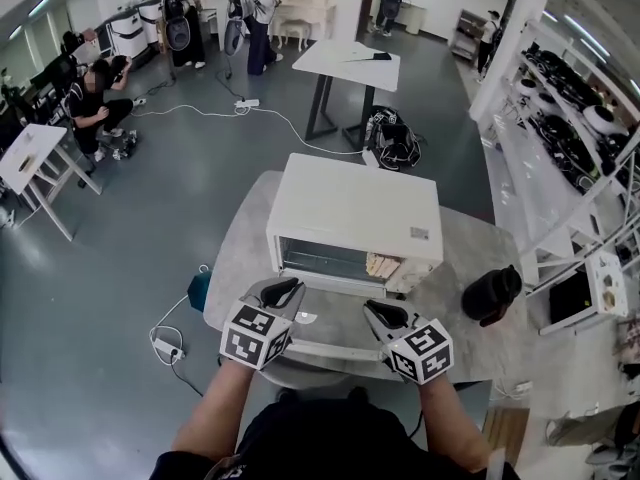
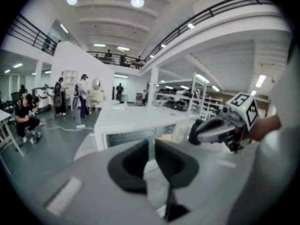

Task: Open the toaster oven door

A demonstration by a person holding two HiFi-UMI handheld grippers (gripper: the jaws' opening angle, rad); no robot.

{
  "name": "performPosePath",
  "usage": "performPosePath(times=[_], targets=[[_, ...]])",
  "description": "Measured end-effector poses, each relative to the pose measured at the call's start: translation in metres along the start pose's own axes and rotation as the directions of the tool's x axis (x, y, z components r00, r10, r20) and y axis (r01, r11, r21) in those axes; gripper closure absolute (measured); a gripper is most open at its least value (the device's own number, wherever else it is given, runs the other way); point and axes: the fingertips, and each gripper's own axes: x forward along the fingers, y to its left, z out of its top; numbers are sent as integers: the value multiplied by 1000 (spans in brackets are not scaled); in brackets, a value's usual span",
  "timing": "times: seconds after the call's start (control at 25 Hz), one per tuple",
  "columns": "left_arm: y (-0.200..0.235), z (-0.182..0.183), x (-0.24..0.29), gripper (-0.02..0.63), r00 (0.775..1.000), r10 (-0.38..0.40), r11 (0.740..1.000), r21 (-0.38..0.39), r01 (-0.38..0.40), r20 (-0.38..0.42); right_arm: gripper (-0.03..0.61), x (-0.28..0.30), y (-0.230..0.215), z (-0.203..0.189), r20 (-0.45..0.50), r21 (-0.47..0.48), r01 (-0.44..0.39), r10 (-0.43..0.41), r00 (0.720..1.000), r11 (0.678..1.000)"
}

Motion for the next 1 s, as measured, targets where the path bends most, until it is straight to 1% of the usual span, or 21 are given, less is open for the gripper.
performPosePath(times=[0.12, 0.24, 0.4, 0.56, 0.68, 0.8, 0.92, 1.0], targets=[[-12, 25, 8, 572, 998, 39, 999, -9, -39, 51, 571, -22, -23, 15, 66, 0, -12, 12, 998, 1000], [-24, 49, 12, 582, 990, 86, 996, -21, -84, 114, 583, -41, -48, 24, 122, 15, -17, 15, 992, 1000], [-35, 75, 15, 598, 972, 147, 989, -58, -139, 186, 584, -61, -76, 34, 171, -57, 9, 1, 985, 998], [-50, 94, 13, 604, 954, 197, 980, -64, -188, 226, 584, -80, -93, 55, 258, -85, -15, 37, 965, 996], [-53, 110, 4, 604, 934, 242, 970, -72, -232, 263, 584, -94, -101, 68, 317, -78, -23, 46, 947, 997], [-51, 125, -4, 606, 912, 270, 963, -97, -253, 307, 586, -107, -103, 82, 368, -84, -18, 48, 928, 996], [-47, 134, -11, 606, 903, 275, 961, -99, -257, 330, 586, -118, -92, 95, 417, -87, -29, 63, 907, 996], [-46, 139, -13, 604, 901, 265, 964, -94, -248, 343, 586, -124, -88, 99, 435, -99, -15, 57, 899, 995]])
